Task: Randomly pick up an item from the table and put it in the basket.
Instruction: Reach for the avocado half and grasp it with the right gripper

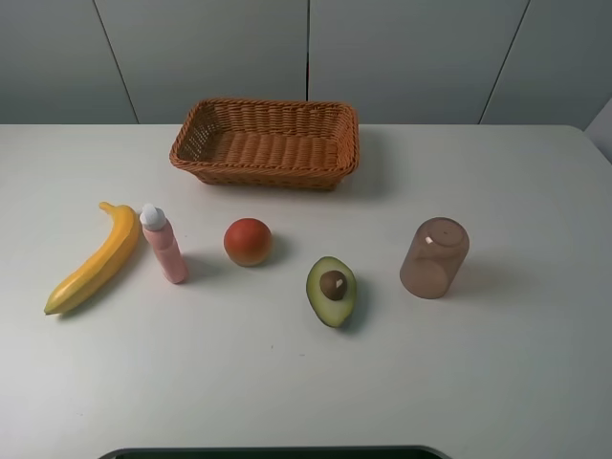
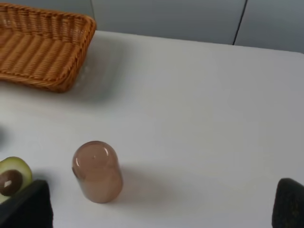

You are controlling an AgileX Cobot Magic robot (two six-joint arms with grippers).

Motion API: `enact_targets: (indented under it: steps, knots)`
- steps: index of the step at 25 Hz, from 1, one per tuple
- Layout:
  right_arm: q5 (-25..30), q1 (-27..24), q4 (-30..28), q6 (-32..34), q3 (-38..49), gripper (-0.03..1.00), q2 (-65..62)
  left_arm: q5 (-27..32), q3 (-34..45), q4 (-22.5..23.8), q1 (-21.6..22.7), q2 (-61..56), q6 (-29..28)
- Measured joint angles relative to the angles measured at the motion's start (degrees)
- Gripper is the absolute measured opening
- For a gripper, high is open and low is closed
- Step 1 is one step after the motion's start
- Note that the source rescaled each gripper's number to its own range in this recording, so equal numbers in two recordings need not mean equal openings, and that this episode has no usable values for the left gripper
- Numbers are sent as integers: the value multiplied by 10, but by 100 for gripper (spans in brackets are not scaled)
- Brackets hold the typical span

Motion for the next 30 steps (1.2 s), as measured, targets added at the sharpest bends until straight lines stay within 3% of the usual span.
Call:
enact_targets:
  steps: [5, 9, 13, 19, 30]
  knots:
    - [-1, 9, 59, -42, -109, 100, 205, 0, 0, 0, 0, 0, 0]
    - [-23, 85, 56, -49, -168, 100, 335, 0, 0, 0, 0, 0, 4]
    - [-37, 179, 37, -17, -197, 100, 437, 0, 0, 0, 0, 0, 4]
    - [-47, 278, 30, 53, -198, 100, 571, 0, 0, 0, 0, 0, 4]
    - [-93, 373, 20, 194, -198, 100, 729, 0, 0, 0, 0, 0, 4]
